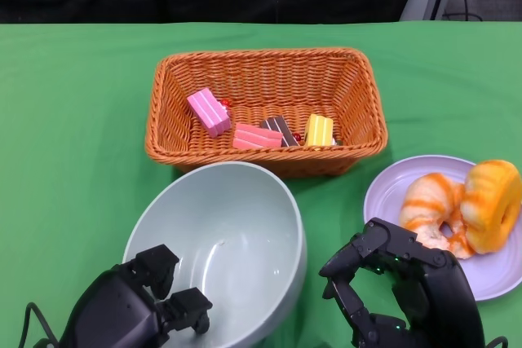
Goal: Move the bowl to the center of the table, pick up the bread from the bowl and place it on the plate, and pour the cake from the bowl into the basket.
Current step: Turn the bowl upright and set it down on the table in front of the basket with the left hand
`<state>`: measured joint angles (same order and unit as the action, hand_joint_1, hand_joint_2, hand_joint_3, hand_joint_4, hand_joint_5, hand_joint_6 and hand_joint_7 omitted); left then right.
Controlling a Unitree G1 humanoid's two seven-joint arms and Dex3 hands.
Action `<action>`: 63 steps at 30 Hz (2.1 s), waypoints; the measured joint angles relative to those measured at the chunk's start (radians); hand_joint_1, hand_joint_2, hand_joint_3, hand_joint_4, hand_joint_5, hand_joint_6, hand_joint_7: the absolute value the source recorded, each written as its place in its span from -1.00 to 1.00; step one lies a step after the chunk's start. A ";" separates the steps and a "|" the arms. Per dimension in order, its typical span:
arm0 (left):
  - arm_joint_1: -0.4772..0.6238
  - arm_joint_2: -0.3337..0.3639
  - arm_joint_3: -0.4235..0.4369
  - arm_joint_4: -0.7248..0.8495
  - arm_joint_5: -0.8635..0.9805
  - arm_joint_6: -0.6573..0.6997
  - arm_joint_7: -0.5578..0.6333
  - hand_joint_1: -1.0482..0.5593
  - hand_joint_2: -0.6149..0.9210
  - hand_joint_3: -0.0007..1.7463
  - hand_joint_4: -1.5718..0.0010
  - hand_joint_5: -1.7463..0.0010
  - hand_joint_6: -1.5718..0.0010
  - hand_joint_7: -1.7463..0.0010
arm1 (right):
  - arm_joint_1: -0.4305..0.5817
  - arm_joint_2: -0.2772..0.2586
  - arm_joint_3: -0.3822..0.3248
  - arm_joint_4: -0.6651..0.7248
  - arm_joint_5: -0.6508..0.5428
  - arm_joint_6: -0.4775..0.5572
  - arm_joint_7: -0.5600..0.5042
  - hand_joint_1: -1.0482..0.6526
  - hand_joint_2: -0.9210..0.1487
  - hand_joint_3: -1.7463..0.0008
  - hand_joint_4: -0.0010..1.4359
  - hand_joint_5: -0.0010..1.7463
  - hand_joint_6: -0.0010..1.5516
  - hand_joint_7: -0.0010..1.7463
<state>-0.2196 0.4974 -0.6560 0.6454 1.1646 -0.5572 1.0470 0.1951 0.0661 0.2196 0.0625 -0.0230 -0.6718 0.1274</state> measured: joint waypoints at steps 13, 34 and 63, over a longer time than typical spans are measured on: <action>0.001 0.000 -0.005 -0.024 -0.023 0.010 0.012 -0.51 1.00 -0.96 0.23 0.82 0.12 1.00 | -0.002 -0.003 0.000 0.021 -0.001 -0.007 -0.002 0.02 -0.17 -0.13 0.12 0.61 0.00 0.37; 0.124 0.010 0.120 -0.279 -0.134 0.075 -0.109 -1.00 1.00 -0.76 0.92 0.97 0.93 0.98 | -0.011 0.000 -0.001 0.055 -0.036 -0.022 -0.022 0.05 -0.19 -0.13 0.15 0.62 0.01 0.38; 0.154 -0.026 0.148 -0.314 -0.060 0.275 -0.078 -0.70 0.91 -1.00 0.89 1.00 0.80 1.00 | -0.012 0.006 0.004 0.062 -0.036 -0.034 -0.027 0.03 -0.18 -0.15 0.14 0.64 0.01 0.38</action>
<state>-0.0660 0.4718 -0.5084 0.3319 1.1041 -0.2822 0.9690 0.1831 0.0720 0.2235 0.1244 -0.0588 -0.7061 0.1004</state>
